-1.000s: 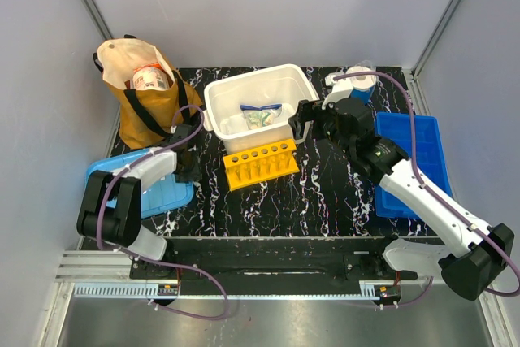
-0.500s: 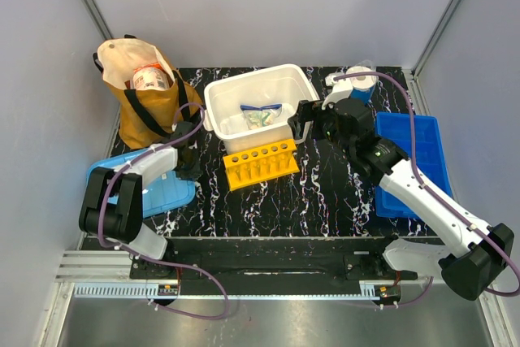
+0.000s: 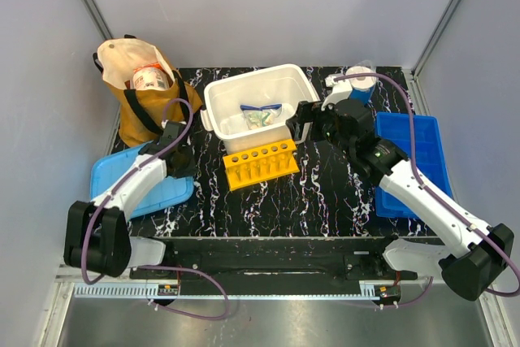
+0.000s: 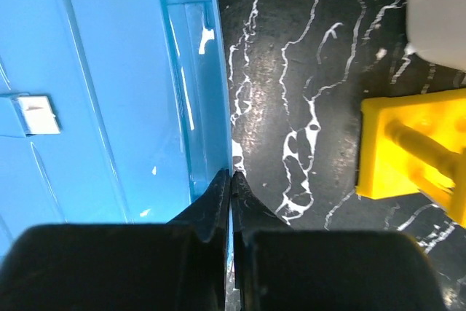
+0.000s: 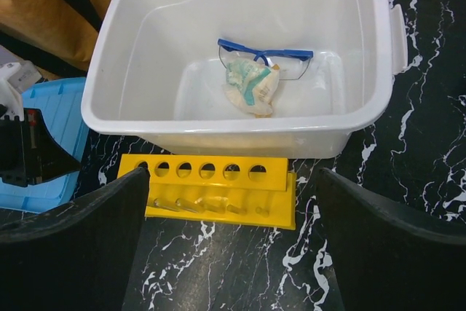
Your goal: Organize the chemistry lab equipment
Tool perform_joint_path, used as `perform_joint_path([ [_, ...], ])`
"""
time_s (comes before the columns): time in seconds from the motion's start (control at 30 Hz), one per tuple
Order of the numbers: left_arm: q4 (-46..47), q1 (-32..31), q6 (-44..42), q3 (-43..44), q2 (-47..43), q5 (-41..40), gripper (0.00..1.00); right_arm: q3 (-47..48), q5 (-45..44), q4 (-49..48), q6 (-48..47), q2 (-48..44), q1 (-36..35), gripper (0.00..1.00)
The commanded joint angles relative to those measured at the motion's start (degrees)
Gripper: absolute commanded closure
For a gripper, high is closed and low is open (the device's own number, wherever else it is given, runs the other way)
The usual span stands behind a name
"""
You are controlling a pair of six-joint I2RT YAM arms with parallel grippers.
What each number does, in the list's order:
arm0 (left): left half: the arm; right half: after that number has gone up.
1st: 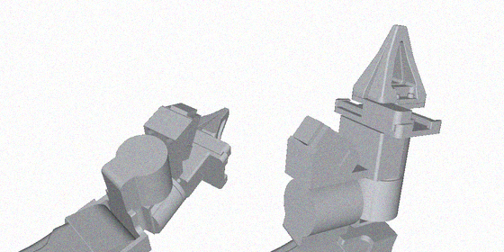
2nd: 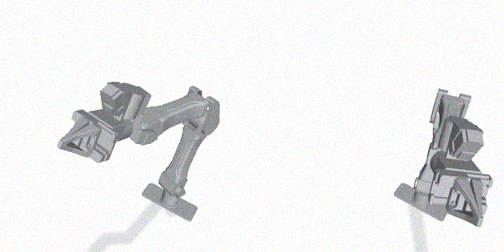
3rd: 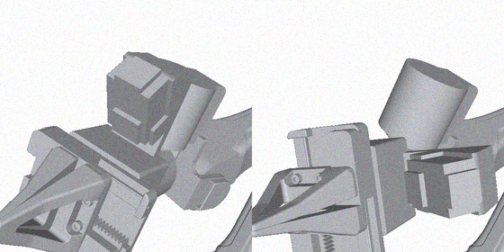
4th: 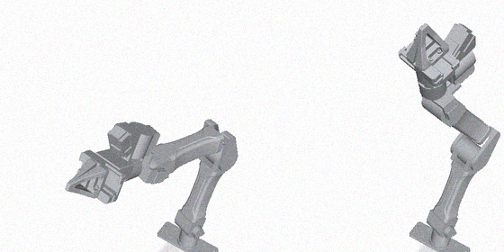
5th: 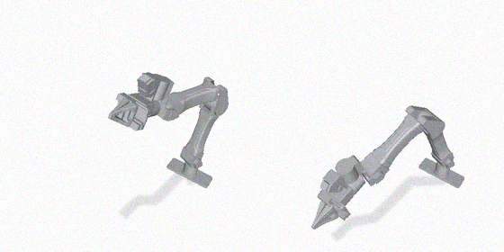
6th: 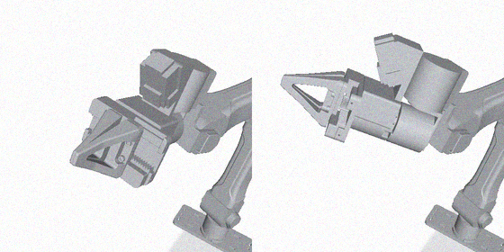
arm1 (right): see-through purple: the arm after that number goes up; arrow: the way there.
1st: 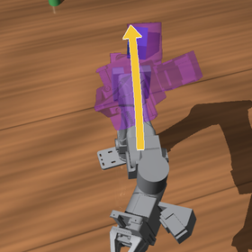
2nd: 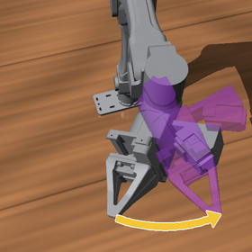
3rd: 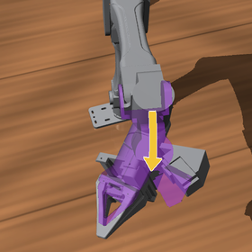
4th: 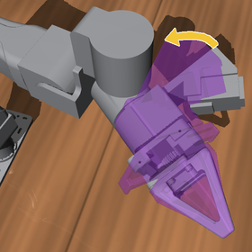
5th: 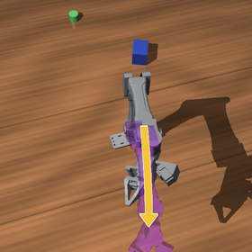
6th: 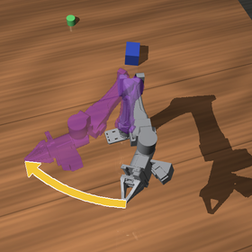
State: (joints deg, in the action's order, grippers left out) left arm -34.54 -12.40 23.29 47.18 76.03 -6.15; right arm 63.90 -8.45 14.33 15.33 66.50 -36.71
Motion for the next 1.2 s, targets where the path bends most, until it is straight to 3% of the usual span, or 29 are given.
perform_joint_path([
  [0.0, -0.34, 0.01, 3.08, 0.46, -6.23, 3.25, 1.0, -0.35, 5.45, -4.04, 0.58, -1.37, -0.21, 0.01],
  [0.27, -5.44, 0.01, 3.78, 3.79, -18.09, 4.92, 1.0, -0.88, 13.19, -8.43, 5.05, 0.47, -0.47, 0.03],
  [0.47, -8.52, 0.01, 3.95, 5.56, -28.55, 2.29, 1.0, 0.43, 13.81, -8.44, 5.94, 1.79, -0.91, 0.04],
  [0.6, -10.54, 0.01, 5.97, 8.36, -34.01, 5.53, 1.0, 1.4, 12.76, -7.04, 5.41, 1.88, -0.82, 0.04],
  [0.93, -13.89, 0.01, 9.66, 19.52, -40.52, 12.12, 1.0, 4.13, 11.52, -5.27, 3.83, 0.47, -0.91, 0.04],
  [1.17, -14.23, -0.69, 12.3, 29.1, -40.26, 15.73, 1.0, 4.48, 11.52, -6.94, 5.41, -1.54, -2.22, 0.08],
])
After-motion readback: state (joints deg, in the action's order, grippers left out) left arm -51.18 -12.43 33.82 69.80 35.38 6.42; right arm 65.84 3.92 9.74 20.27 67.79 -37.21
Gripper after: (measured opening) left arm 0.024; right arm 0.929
